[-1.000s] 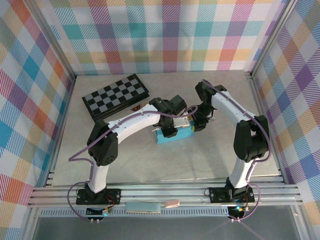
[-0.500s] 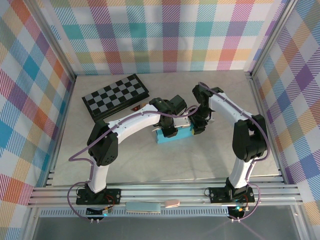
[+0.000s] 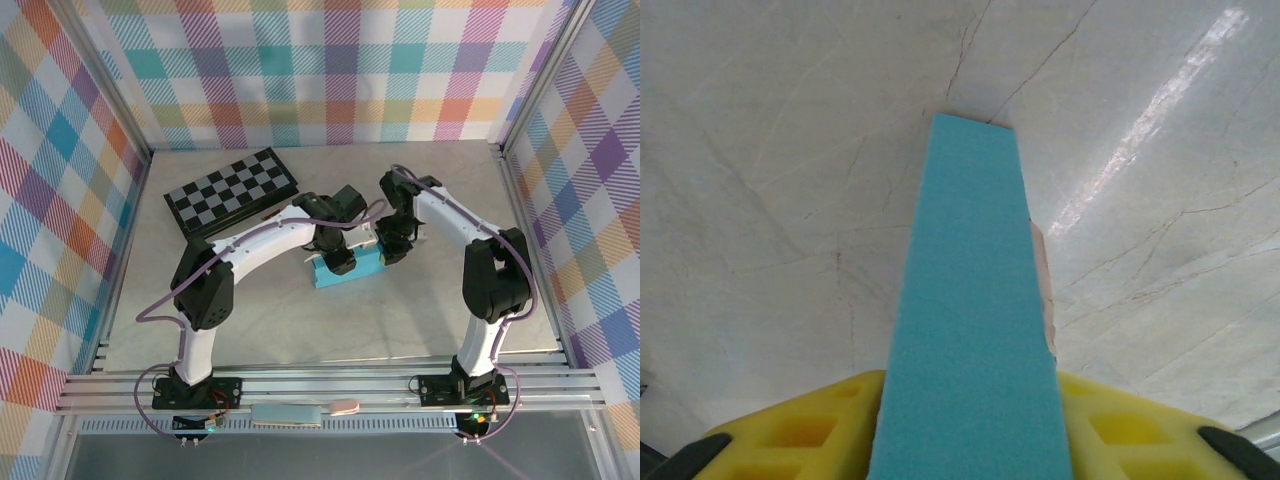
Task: Fold the paper box
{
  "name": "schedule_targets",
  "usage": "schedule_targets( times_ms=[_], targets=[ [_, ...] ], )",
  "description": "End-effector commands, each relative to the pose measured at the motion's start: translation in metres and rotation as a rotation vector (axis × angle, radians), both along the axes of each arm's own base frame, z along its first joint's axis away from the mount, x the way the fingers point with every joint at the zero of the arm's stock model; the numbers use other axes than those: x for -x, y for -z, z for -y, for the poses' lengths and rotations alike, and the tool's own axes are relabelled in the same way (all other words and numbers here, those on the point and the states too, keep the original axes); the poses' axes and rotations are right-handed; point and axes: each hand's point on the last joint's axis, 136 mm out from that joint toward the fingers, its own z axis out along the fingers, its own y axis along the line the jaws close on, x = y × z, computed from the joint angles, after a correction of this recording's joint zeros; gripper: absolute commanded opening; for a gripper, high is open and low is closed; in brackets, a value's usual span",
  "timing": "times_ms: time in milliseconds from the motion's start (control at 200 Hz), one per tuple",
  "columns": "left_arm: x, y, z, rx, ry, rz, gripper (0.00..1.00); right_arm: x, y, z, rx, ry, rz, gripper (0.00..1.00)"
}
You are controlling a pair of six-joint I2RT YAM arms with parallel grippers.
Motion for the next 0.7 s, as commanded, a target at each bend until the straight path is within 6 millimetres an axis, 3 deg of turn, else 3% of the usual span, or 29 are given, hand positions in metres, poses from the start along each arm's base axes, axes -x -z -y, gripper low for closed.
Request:
schedule_targets(
  times_ms=[0,140,175,220,320,440,530,695],
  targets=[
    [-0.009,-0.052,0.015,0.269,-0.126,0.028,0.49,0.013,0.009,0.003,0.048,-0.007,-0.039,0.36],
    [-0.009,-0.084,0.008,0.419,-0.234,0.033,0.57,0.011,0.006,0.001,0.051,-0.009,-0.034,0.34],
    [-0.009,-0.088,0.003,0.417,-0.251,0.045,0.71,0.01,0.005,0.0,0.05,-0.007,-0.032,0.34],
    [-0.008,-0.093,-0.006,0.4,-0.28,0.059,0.74,0.01,0.004,0.0,0.049,-0.007,-0.033,0.34],
    [-0.003,-0.093,-0.038,0.32,-0.39,0.044,0.65,0.009,0.002,0.0,0.051,-0.007,-0.027,0.34],
    [0.023,-0.084,-0.066,0.245,-0.453,-0.03,0.5,0.006,0.0,-0.002,0.048,-0.011,-0.019,0.34],
    [0.038,-0.07,-0.081,0.172,-0.477,-0.078,0.44,0.005,-0.001,-0.002,0.044,-0.011,-0.017,0.33],
    [0.042,-0.056,-0.081,0.098,-0.458,-0.101,0.41,0.005,0.0,-0.004,0.037,-0.014,-0.016,0.33]
  ],
)
